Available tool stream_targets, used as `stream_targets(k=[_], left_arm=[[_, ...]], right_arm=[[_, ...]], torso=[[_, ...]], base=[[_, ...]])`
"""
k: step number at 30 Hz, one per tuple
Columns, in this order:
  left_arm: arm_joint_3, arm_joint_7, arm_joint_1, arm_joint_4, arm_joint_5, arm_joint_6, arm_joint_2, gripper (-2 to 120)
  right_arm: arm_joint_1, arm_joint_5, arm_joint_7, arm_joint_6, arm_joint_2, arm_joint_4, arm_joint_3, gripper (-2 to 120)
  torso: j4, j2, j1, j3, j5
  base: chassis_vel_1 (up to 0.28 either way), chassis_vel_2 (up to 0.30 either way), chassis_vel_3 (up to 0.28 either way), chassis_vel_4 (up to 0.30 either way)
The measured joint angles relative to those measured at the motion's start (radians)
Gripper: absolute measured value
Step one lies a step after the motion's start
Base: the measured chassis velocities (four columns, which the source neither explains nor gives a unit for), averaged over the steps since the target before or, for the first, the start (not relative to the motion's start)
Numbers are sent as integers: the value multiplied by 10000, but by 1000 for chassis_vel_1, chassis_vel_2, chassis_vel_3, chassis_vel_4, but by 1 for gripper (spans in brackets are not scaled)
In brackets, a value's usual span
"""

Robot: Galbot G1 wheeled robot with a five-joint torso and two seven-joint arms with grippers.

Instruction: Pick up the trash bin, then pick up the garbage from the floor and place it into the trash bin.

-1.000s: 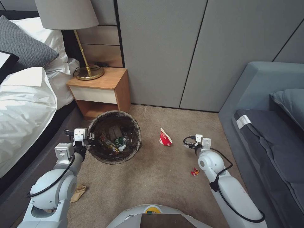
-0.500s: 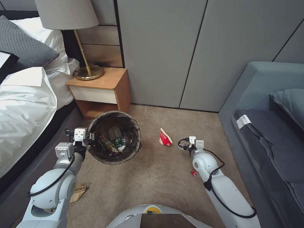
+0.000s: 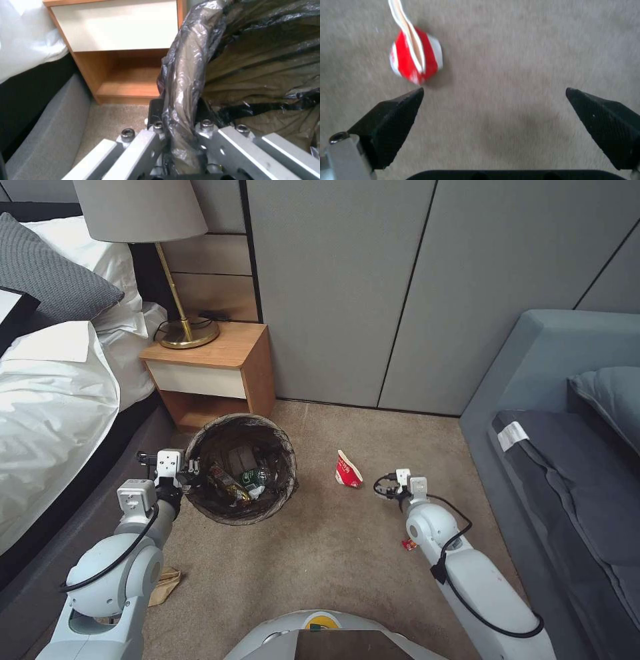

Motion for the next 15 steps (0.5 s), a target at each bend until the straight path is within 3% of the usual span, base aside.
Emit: stream_targets(k=[15], left_arm=[[-17,1,-59,48,-19,-5,22,0]], right_arm=[[-949,-278,-196,444,667,-667,399,100]], torso=[[0,1,0,0,0]], base=[[0,0,0,0]])
